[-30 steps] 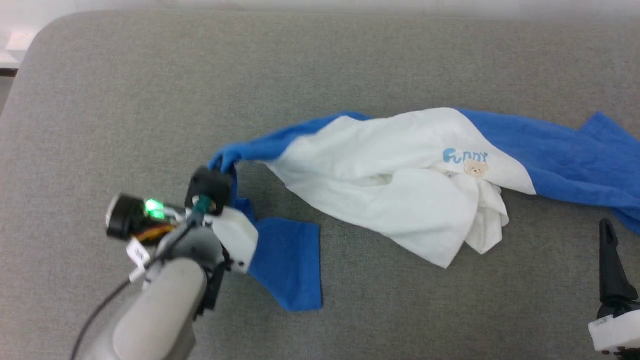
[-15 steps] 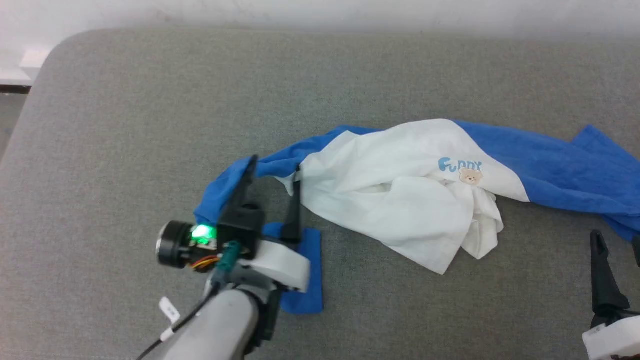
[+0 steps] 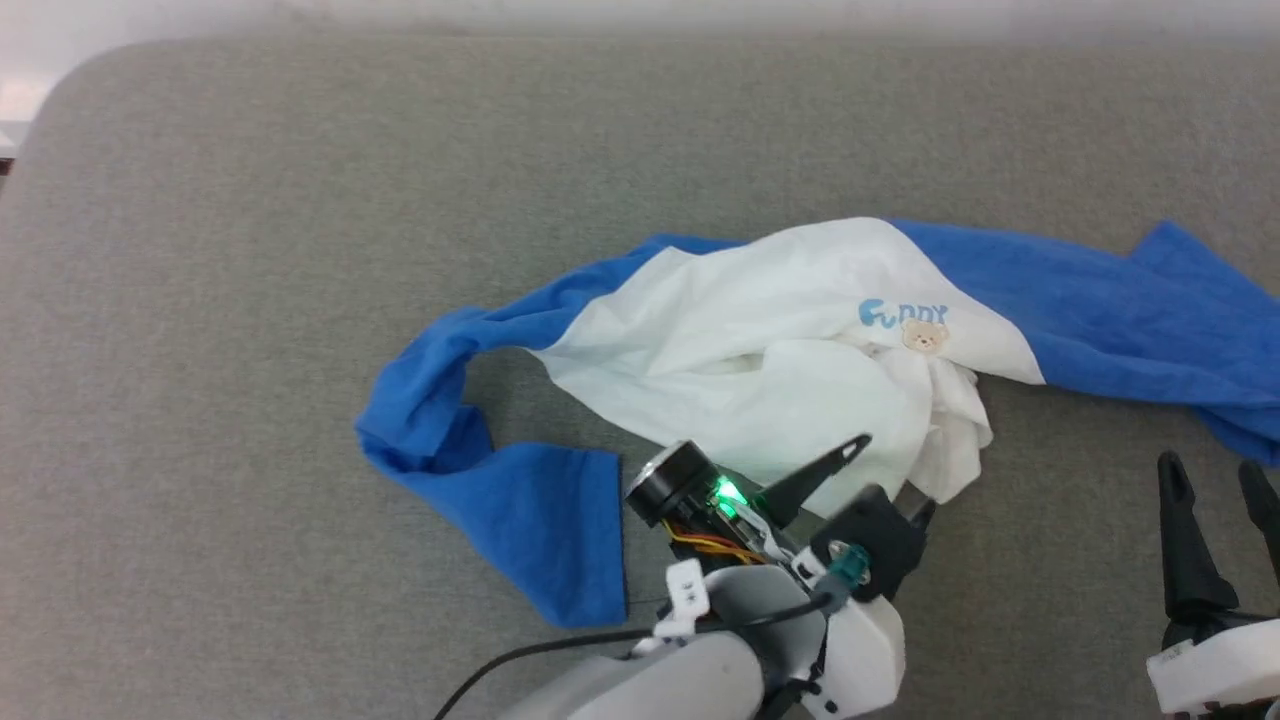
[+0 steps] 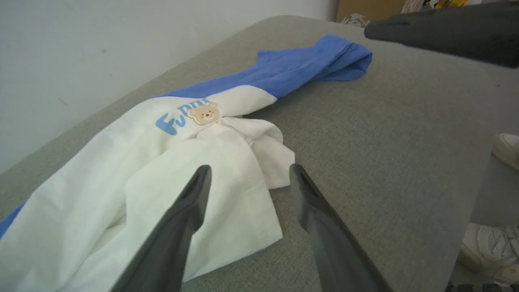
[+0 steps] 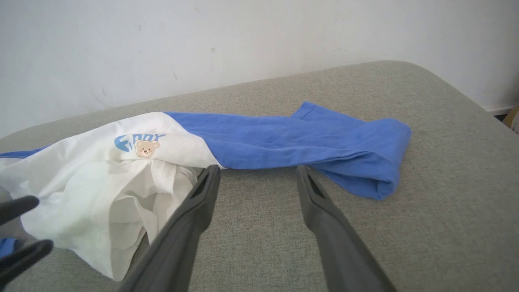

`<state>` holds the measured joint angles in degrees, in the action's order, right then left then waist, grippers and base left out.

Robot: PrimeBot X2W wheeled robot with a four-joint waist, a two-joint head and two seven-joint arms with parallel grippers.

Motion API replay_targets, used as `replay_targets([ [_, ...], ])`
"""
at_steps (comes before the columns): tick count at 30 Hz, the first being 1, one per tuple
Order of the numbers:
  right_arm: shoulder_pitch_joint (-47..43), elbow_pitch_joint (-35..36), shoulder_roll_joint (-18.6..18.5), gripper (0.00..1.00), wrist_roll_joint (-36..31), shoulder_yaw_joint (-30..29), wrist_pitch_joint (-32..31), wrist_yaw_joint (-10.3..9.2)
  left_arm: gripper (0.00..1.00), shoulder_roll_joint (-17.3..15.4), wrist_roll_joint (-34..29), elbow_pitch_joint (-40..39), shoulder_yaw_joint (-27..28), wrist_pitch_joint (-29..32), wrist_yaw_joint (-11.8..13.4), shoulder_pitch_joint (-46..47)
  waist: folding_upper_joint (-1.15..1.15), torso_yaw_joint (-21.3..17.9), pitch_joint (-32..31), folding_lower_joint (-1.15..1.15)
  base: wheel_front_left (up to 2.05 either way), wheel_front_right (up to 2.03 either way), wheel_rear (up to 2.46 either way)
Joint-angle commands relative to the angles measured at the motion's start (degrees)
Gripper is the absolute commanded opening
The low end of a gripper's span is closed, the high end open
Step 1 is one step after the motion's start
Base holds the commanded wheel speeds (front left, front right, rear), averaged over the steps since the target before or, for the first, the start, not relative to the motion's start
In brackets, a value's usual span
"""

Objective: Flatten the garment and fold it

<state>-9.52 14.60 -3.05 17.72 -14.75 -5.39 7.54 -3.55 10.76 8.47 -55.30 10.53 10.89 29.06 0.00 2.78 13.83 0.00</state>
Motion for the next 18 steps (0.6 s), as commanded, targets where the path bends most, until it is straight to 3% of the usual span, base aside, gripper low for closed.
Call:
replay_targets([
  [1, 0.9, 0.0, 0.2, 1.0, 0.2, 0.0, -0.1, -0.05, 1.0, 0.1, -1.1, 2.7, -1.4, 0.7, -0.7, 2.1, 0.0, -1.8, 1.6, 0.0, 0.0, 0.0, 0.0],
  [6, 2.2, -0.4, 0.2, 1.0, 0.4, -0.2, -0.2, -0.05, 1.0, 0.6, 0.9, 14.0, -3.3, 2.2, -0.7, 4.9, 0.0, -4.7, 3.5, 0.0, 0.0, 0.0, 0.0],
  [12, 2.9, -1.3, 0.1, 1.0, 0.6, -0.6, -0.1, -0.05, 1.0, 0.7, 3.9, 20.8, -6.7, 3.3, -1.0, 8.1, 0.0, -6.1, 4.5, 0.0, 0.0, 0.0, 0.0],
  [14, 3.1, -1.5, 0.1, 1.0, 0.6, -0.8, 0.0, -0.05, 0.0, 0.7, 5.1, 21.8, -7.7, 3.0, -1.0, 8.7, 0.0, -6.0, 4.4, 0.0, 0.0, 0.0, 0.0],
  [18, 3.0, -1.6, 0.1, 1.0, 0.6, -1.1, 0.1, -0.05, 0.0, 0.7, 8.7, 21.2, -8.4, 1.5, -0.8, 9.4, 0.0, -4.2, 3.2, 0.0, 0.0, 0.0, 0.0],
])
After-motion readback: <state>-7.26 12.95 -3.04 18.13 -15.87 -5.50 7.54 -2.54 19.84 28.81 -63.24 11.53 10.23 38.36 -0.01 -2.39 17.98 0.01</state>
